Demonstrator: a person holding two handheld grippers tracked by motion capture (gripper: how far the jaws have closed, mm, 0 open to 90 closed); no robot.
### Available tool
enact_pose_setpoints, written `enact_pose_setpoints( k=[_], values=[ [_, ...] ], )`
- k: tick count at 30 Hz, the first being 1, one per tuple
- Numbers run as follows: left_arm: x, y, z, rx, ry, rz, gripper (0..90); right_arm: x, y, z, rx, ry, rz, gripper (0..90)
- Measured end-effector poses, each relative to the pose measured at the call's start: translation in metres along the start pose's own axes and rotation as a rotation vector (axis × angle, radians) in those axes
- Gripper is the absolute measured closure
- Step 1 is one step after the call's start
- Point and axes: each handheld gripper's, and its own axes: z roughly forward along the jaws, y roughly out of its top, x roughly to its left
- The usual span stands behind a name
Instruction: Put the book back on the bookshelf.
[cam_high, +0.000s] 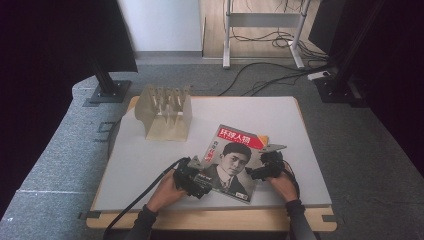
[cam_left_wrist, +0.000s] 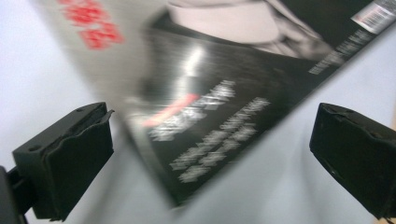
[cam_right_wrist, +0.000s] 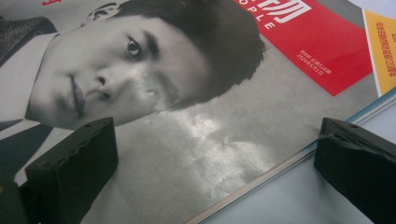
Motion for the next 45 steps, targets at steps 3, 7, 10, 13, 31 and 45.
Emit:
enact_pose_setpoints(
  k=[3,7,10,13,31,45],
  values=[
    [0.013,0.001,-0.006,-0.016,0.059,-0.009,0.0,0.0,0.001,0.001,0.007,-0.001,0.0,0.0],
    [0.053,-0.002,-0.014,-0.021,0.194,-0.108,0.0,-0.001,0.003,0.003,0.005,-0.001,-0.003,0.0],
    [0.065,-0.005,-0.008,0.005,0.228,-0.126,0.0,-0.002,0.005,0.005,0.001,0.001,-0.009,0.0],
    [0.068,-0.007,0.001,0.012,0.223,-0.133,0.0,-0.003,0.009,0.009,0.003,0.0,-0.014,0.0],
    [0.031,-0.007,0.01,-0.016,0.135,-0.077,0.0,-0.01,0.022,0.016,0.034,-0.01,-0.001,4.4],
    [-0.01,-0.008,0.017,-0.058,0.012,0.007,0.0,-0.013,0.032,0.026,0.032,0.023,-0.044,2.9]
  ],
)
